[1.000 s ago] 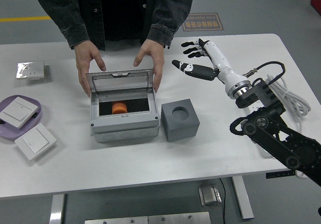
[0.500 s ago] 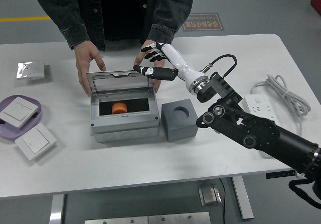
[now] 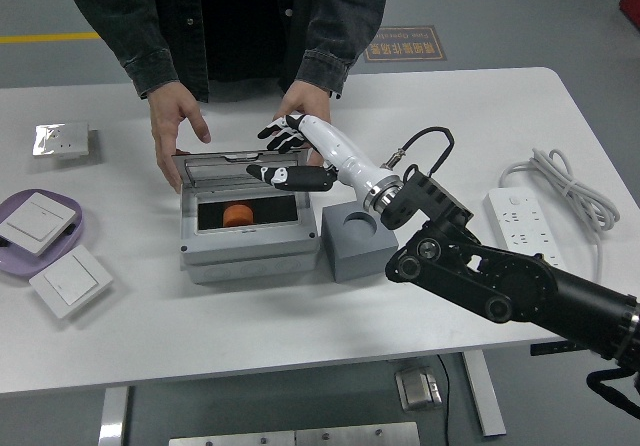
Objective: Pick up the cylinder from the cube,place it in the box,flap close box
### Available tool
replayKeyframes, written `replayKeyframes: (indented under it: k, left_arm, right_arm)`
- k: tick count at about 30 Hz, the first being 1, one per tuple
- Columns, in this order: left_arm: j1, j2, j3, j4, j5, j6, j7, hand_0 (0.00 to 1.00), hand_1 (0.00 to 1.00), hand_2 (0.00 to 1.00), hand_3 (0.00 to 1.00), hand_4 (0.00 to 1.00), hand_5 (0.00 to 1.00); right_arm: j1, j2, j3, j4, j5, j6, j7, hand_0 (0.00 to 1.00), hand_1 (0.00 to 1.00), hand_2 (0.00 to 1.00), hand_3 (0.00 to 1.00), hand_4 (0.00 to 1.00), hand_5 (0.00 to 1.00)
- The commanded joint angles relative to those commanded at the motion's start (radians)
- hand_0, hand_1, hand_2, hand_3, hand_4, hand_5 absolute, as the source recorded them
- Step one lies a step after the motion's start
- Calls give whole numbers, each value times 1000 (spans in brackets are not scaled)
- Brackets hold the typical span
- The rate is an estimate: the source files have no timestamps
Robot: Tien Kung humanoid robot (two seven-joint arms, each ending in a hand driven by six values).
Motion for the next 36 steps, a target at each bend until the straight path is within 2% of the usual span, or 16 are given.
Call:
replayKeyframes:
  k: [8,12,15,20,25,31,36]
  left_arm:
    - [0,1,6,1,-13,2,-4,614,545,532,613,686,227]
    - [0,0,6,2,-16,2,-4,614,545,531,613,686,228]
    - [0,0,7,2,-19,2,-5,614,545,531,613,686,228]
    - [1,1,7,2,-17,2,-6,614,545,532,614,685,227]
    - [6,2,4,2,-13,3,-6,614,545,532,613,685,228]
    - [11,-2,8,3,-14,5,-12,614,545,531,613,685,228]
    - [18,-9,13,4,-24,7,-16,614,545,532,613,686,227]
  right_arm:
    - [-46,-63,-47,139,40,-8,-9,699,625,621,669,834,503]
    - [-66,-88,-45,172,88,-13,2,688,628,628,668,816,485]
    - [-94,-111,0,192,94,-19,8,688,628,628,668,816,485]
    - [-184,-168,122,239,62,-33,19,690,631,628,671,786,458]
    - [-292,-212,275,271,72,-61,69,690,631,628,670,790,475]
    - [-416,-234,458,270,104,-69,119,688,631,625,661,785,471]
    - [-497,-235,589,252,170,-67,167,684,631,623,658,787,476]
